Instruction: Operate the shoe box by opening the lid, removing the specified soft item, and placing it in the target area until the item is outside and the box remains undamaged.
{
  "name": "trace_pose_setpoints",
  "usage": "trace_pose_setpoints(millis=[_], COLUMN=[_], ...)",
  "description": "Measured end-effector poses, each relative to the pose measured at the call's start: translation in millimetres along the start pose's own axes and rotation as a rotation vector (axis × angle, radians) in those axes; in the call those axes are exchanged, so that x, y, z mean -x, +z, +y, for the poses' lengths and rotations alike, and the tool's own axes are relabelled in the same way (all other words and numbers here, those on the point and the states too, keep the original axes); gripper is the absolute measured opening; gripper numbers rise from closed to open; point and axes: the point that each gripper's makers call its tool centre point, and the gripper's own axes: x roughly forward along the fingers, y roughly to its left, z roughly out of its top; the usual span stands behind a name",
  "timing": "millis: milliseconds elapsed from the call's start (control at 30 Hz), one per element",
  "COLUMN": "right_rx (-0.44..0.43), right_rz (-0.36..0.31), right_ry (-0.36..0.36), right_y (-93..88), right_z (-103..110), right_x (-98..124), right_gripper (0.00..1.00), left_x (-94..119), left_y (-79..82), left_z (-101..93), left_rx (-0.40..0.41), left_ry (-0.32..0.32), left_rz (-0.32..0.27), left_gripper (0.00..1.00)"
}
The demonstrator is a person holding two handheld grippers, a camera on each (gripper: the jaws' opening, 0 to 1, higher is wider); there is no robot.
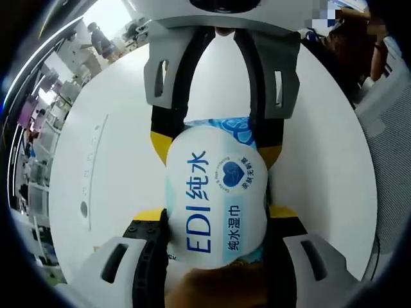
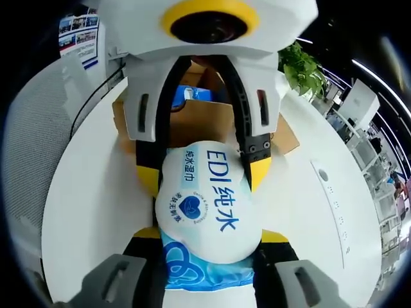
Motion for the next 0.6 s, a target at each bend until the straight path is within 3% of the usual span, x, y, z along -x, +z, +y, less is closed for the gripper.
trace_pose_setpoints(millis=[600], right_rx=[0.000], right_rz=[0.015], right_ry=[0.001], right_y=[-6.0], right_z=[2.8], right_x=[-1.0], right_gripper=[0.55], left_x=[-3.7], left_y=[-0.5], left_z=[-2.9], left_rx=[-0.013], left_ry=[-0.007], left_rz=[-0.010], left_gripper=[0.63])
